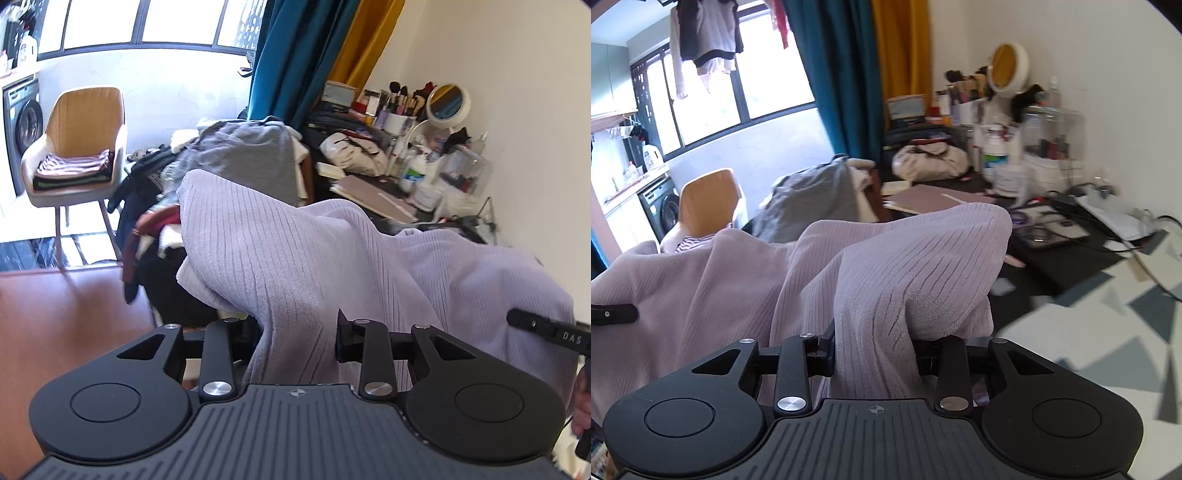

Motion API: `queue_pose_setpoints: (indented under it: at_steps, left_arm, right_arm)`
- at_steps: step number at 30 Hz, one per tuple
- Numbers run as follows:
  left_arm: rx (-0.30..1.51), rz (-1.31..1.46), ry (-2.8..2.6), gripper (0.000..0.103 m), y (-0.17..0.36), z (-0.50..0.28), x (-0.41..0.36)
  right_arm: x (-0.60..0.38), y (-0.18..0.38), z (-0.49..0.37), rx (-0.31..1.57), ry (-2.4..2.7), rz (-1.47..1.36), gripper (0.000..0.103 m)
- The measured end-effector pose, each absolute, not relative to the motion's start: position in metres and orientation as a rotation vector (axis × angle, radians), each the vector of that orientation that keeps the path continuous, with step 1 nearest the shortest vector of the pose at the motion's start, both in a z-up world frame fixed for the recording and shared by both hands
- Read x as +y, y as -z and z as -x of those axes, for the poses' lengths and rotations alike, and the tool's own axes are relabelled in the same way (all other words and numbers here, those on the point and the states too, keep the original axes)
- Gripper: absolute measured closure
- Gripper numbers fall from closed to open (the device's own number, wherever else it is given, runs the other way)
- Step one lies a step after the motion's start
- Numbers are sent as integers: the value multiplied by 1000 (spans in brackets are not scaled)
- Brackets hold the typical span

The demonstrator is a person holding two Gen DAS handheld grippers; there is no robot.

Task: Fold clothes
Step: 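Lift the folded cardigan with both grippers and carry it to the yellow armchair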

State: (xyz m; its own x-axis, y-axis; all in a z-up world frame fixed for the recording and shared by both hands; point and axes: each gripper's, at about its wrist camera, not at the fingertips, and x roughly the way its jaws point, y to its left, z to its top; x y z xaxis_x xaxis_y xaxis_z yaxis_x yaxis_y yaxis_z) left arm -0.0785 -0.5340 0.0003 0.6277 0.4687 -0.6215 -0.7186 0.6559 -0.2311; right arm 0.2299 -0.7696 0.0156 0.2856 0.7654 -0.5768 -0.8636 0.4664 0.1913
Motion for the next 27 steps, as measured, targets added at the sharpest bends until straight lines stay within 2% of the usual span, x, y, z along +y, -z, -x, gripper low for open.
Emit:
queue_pose_setpoints:
  at_steps: [7,20,27]
  left_arm:
    - [612,455,-681,69,5,86,-467]
    - [618,492,-701,69,10,67,-328]
    - [593,560,-782,69,8,85,-250]
  right_arm:
    - [-701,-2,-194,727,-1068,176,72]
    - [-546,13,-223,721,-1078,143,72]
    - [-446,13,-222,721,-1169,172,72]
